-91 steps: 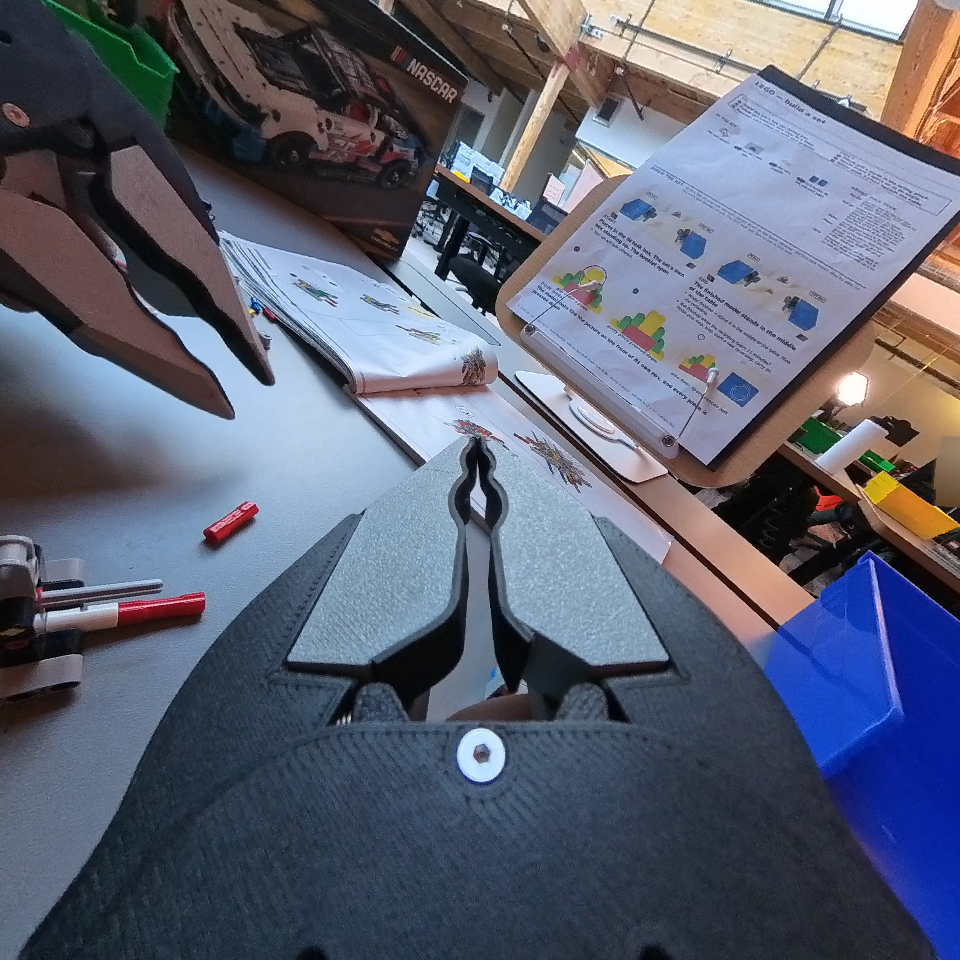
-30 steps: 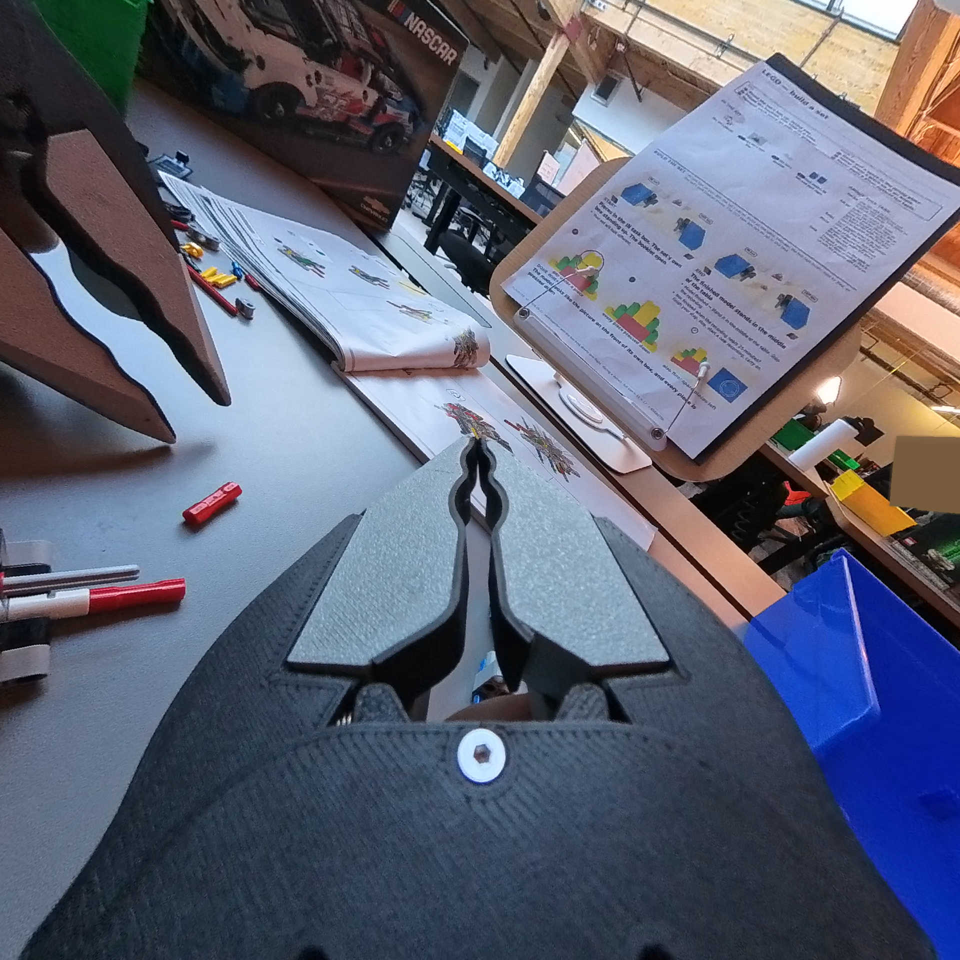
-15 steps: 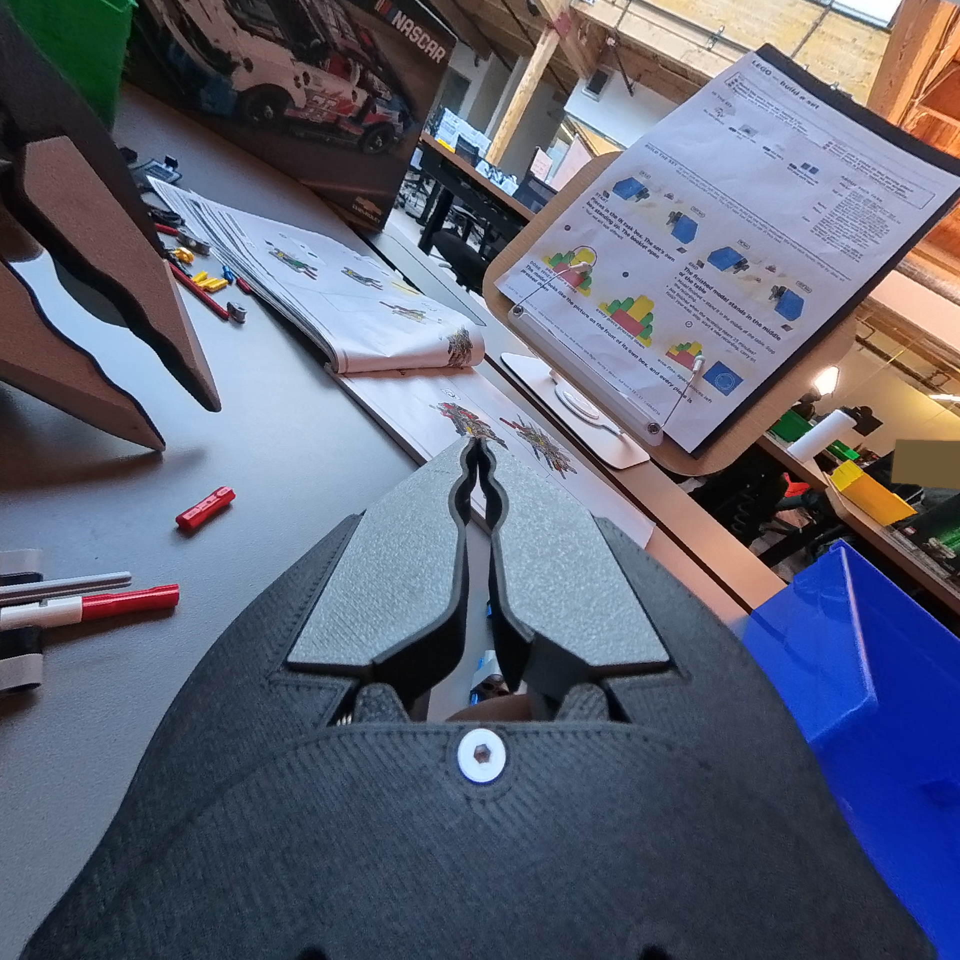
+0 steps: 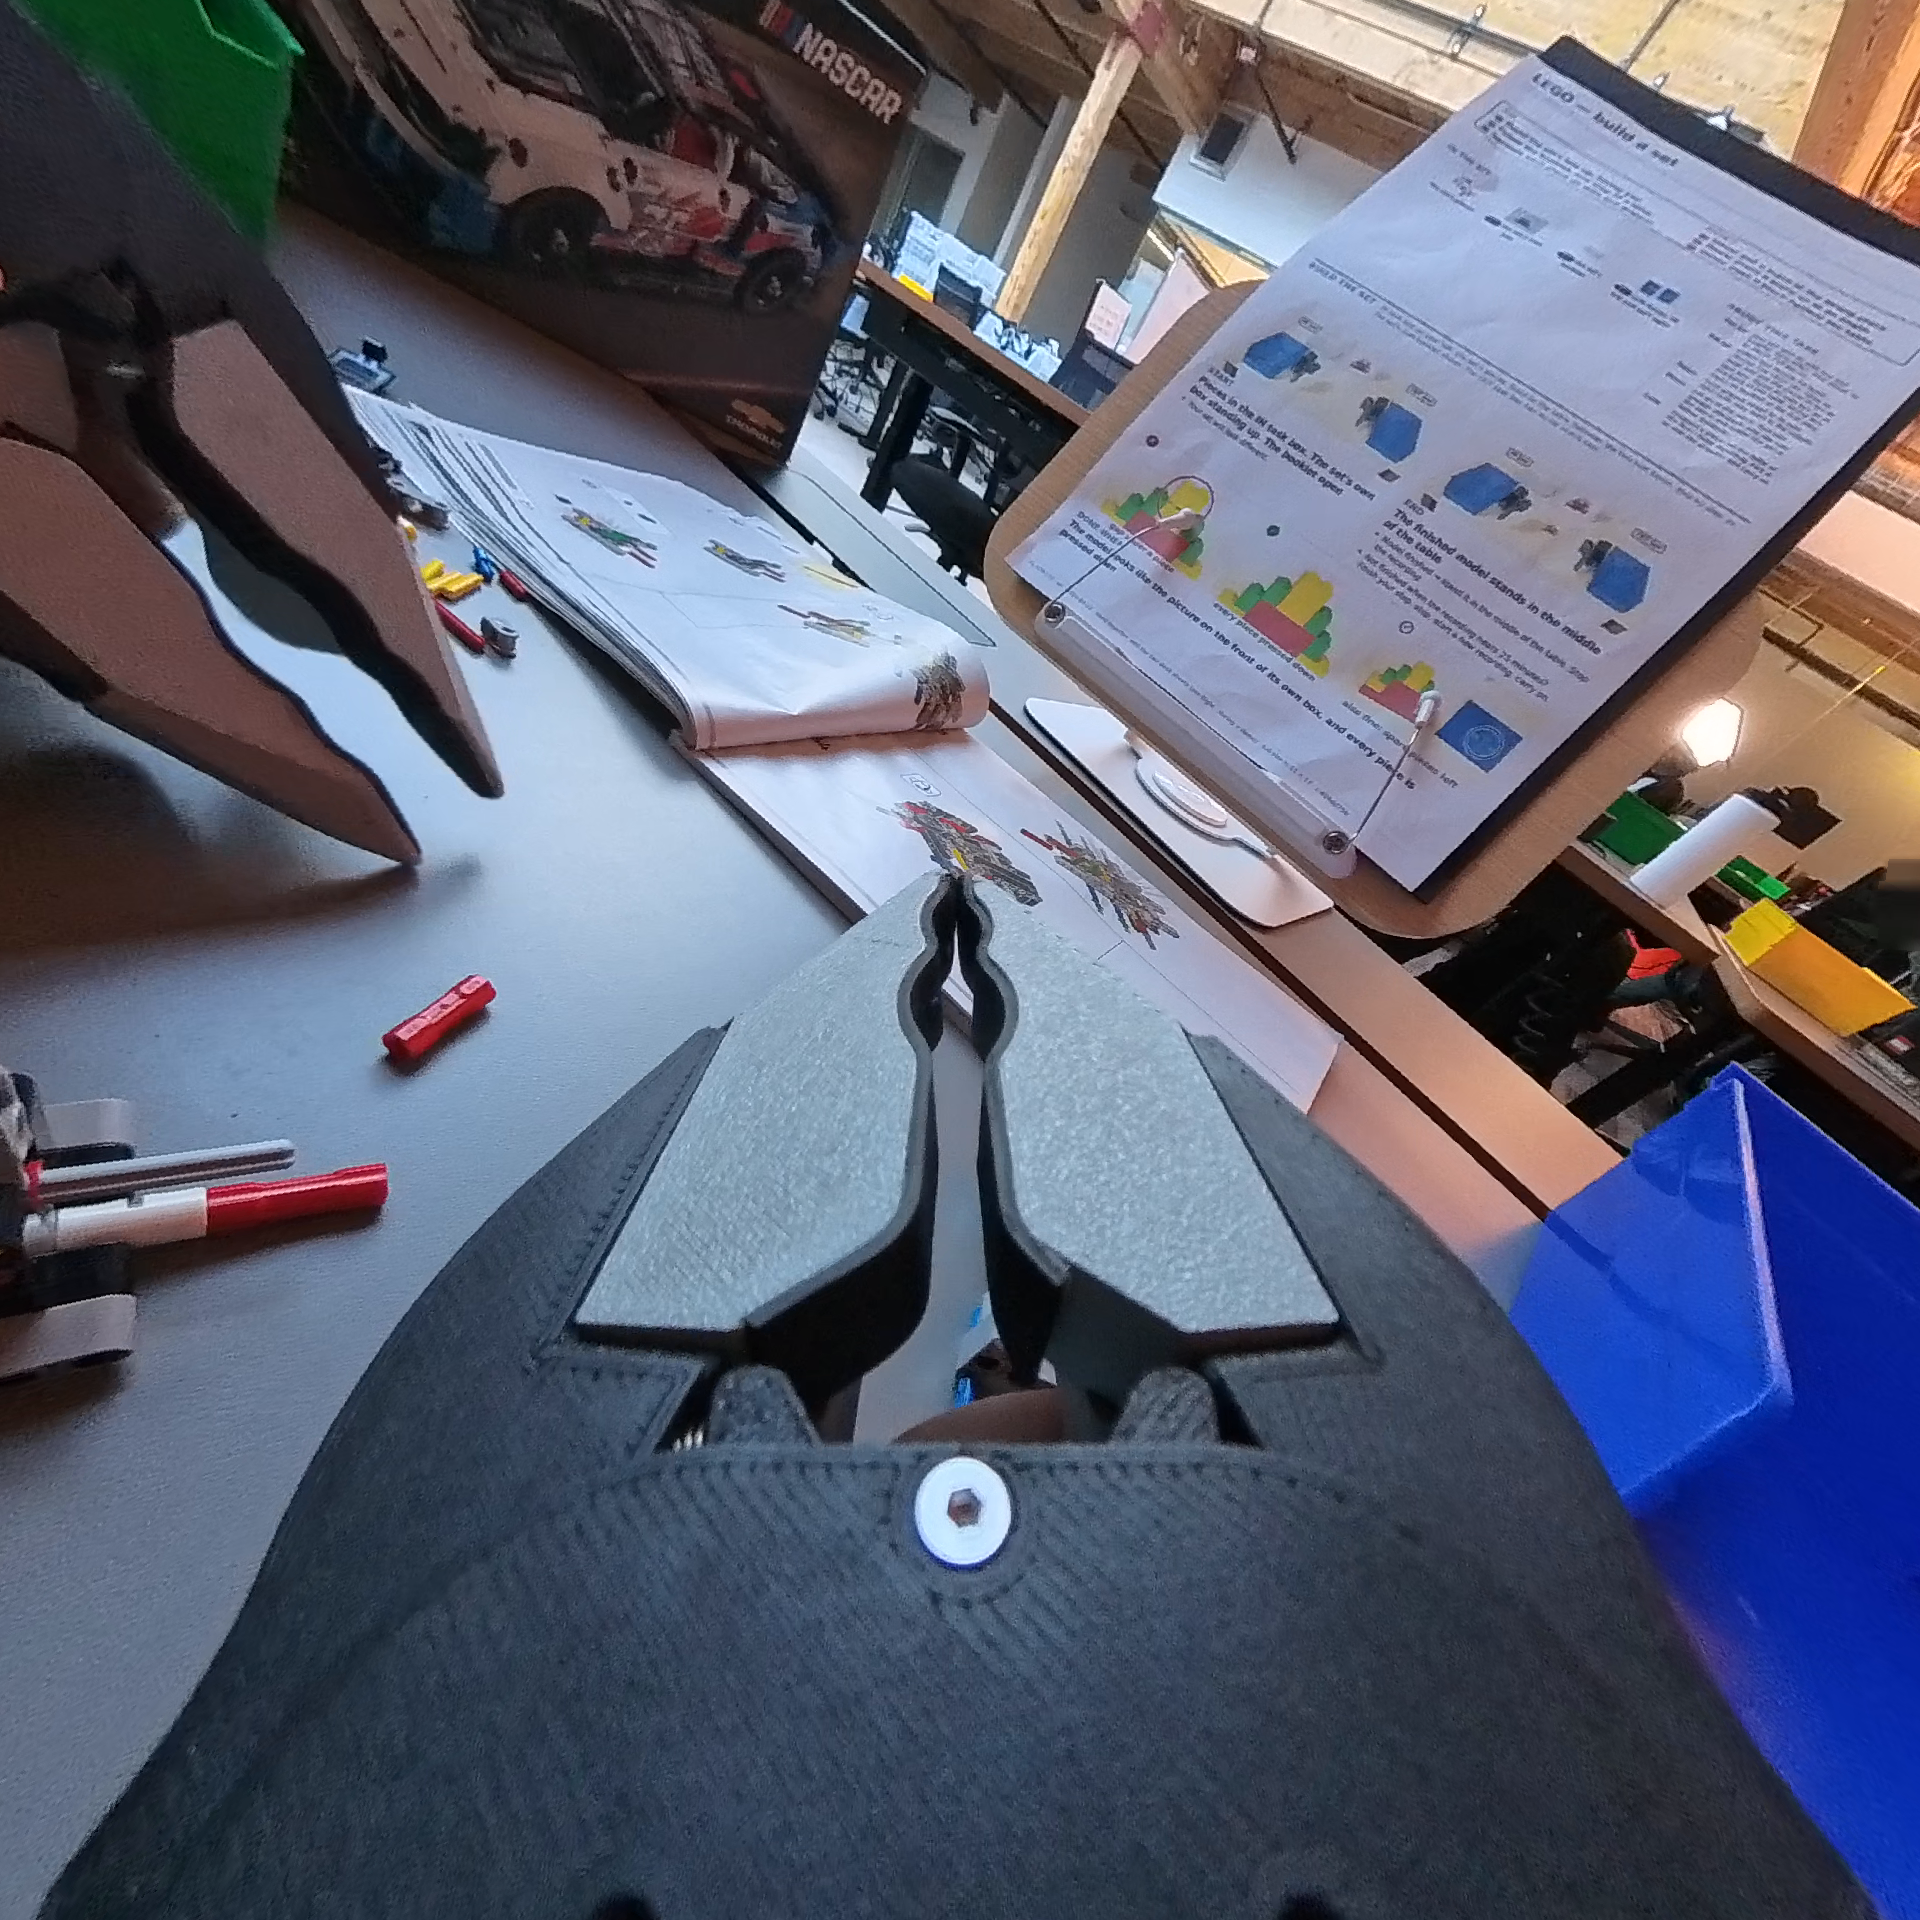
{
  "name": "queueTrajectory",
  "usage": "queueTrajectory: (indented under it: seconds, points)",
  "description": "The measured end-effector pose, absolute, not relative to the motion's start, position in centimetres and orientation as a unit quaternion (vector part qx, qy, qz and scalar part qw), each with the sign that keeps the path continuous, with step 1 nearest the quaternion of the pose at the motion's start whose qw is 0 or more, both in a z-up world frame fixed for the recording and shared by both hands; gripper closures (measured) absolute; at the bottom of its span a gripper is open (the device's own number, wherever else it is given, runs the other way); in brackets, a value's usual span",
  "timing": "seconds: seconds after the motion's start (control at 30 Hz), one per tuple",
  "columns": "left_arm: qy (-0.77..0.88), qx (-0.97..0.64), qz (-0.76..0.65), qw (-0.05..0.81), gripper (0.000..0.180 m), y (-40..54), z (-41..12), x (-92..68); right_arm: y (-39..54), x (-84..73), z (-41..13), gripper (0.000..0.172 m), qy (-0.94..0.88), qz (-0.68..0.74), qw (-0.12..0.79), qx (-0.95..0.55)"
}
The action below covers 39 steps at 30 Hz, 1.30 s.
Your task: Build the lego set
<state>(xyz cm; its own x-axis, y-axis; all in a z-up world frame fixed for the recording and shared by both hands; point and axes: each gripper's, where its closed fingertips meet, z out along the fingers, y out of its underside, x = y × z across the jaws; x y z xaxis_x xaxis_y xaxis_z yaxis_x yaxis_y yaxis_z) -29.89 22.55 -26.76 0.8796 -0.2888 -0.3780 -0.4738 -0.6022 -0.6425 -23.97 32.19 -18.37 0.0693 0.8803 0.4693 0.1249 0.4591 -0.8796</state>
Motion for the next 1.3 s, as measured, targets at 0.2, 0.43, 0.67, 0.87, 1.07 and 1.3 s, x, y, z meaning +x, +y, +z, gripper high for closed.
queueTrajectory:
  seconds: [0.2, 0.43, 0.67, 0.87, 1.07, 1.3]
  points:
    - [0.209, -0.889, 0.113, 0.391, 0.16, 22.56, -26.75, -30.09, 32.11, -23.94, -18.37, 0.172, -0.607, 0.318, 0.599, -0.415]
    - [0.213, -0.888, 0.114, 0.392, 0.164, 22.57, -26.82, -29.89, 31.95, -23.97, -18.49, 0.172, -0.611, 0.315, 0.598, -0.412]
    - [0.213, -0.888, 0.11, 0.393, 0.167, 22.58, -26.89, -29.73, 31.75, -23.99, -18.64, 0.172, -0.617, 0.312, 0.596, -0.408]
    - [0.215, -0.887, 0.113, 0.392, 0.168, 22.54, -26.89, -29.65, 31.71, -24.03, -18.72, 0.172, -0.619, 0.309, 0.597, -0.407]
    - [0.218, -0.887, 0.113, 0.392, 0.168, 22.5, -26.88, -29.52, 31.51, -24.05, -18.78, 0.172, -0.624, 0.297, 0.605, -0.395]
    - [0.217, -0.887, 0.111, 0.393, 0.168, 22.53, -26.9, -29.46, 31.62, -24.02, -18.7, 0.172, -0.621, 0.298, 0.607, -0.396]
